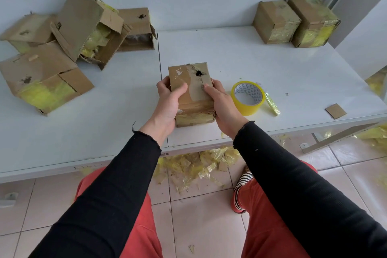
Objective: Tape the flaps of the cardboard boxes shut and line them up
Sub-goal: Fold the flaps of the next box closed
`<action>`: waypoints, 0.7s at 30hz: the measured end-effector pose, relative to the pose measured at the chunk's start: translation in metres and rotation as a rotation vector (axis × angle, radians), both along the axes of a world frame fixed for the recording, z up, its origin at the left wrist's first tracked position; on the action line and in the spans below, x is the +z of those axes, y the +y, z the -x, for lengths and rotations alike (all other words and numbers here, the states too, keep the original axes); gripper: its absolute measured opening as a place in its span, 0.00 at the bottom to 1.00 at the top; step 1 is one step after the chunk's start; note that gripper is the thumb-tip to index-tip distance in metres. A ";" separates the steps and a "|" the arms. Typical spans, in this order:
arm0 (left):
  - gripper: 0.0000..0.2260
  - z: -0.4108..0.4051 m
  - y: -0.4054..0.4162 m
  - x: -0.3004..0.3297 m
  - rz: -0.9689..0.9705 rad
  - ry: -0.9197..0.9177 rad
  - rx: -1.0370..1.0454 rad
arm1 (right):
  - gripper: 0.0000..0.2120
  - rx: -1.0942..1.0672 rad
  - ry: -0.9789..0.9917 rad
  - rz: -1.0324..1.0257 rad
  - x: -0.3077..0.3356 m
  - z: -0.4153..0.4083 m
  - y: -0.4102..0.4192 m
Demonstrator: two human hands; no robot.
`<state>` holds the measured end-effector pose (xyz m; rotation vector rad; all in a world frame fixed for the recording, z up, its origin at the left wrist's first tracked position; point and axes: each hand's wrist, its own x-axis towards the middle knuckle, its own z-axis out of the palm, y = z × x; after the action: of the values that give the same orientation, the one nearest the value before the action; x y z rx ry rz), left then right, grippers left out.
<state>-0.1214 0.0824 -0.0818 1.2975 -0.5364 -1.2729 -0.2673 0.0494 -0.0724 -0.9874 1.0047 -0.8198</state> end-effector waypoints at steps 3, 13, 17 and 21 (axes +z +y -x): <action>0.39 -0.011 -0.008 0.003 0.002 -0.181 -0.059 | 0.19 0.017 0.045 -0.005 0.004 0.005 -0.013; 0.19 -0.022 -0.037 0.011 0.099 -0.883 -0.228 | 0.16 0.003 0.057 -0.026 0.012 -0.008 -0.041; 0.17 -0.026 -0.037 0.006 0.124 -1.005 -0.221 | 0.14 -0.039 0.071 -0.026 0.010 -0.014 -0.049; 0.16 -0.025 -0.037 0.007 0.135 -1.071 -0.210 | 0.11 -0.094 0.275 0.130 0.008 -0.024 -0.055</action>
<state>-0.0967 0.0459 -0.0745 1.7801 -1.5034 -0.5809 -0.2433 -0.0060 -0.0642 -1.1936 1.2527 -0.8503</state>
